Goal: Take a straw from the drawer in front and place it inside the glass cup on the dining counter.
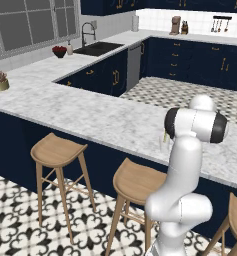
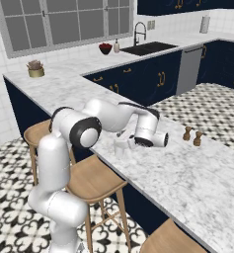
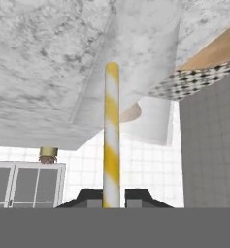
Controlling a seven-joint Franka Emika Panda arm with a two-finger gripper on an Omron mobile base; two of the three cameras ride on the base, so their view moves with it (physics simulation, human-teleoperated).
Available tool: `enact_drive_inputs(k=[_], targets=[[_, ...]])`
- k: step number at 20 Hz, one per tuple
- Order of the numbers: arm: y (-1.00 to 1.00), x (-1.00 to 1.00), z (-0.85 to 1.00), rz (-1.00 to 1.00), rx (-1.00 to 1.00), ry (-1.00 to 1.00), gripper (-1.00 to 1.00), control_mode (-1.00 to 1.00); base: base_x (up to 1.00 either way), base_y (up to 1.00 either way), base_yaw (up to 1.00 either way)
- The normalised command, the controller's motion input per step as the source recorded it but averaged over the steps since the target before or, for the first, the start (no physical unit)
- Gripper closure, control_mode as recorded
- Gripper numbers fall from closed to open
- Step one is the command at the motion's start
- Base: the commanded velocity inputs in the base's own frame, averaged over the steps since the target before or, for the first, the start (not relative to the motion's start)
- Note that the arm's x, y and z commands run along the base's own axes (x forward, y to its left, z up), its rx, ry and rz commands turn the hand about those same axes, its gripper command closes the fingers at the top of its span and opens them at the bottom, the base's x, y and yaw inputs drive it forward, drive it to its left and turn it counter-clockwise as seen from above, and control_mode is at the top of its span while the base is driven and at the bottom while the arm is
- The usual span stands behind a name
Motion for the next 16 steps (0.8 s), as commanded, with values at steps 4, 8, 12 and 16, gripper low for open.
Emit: enact_drive_inputs(k=[4,8,12,16], targets=[[0.00,-0.34,-0.16,0.00,-0.05,-0.13,1.00,-1.00,0.00,0.00,0.00],[0.00,-0.32,-0.07,0.00,-0.05,-0.16,1.00,-1.00,0.00,0.00,0.00],[0.01,-0.16,0.00,0.00,-0.04,-0.15,1.00,-1.00,0.00,0.00,0.00],[0.05,0.03,0.00,0.00,0.00,-0.09,-1.00,-1.00,0.00,0.00,0.00]])
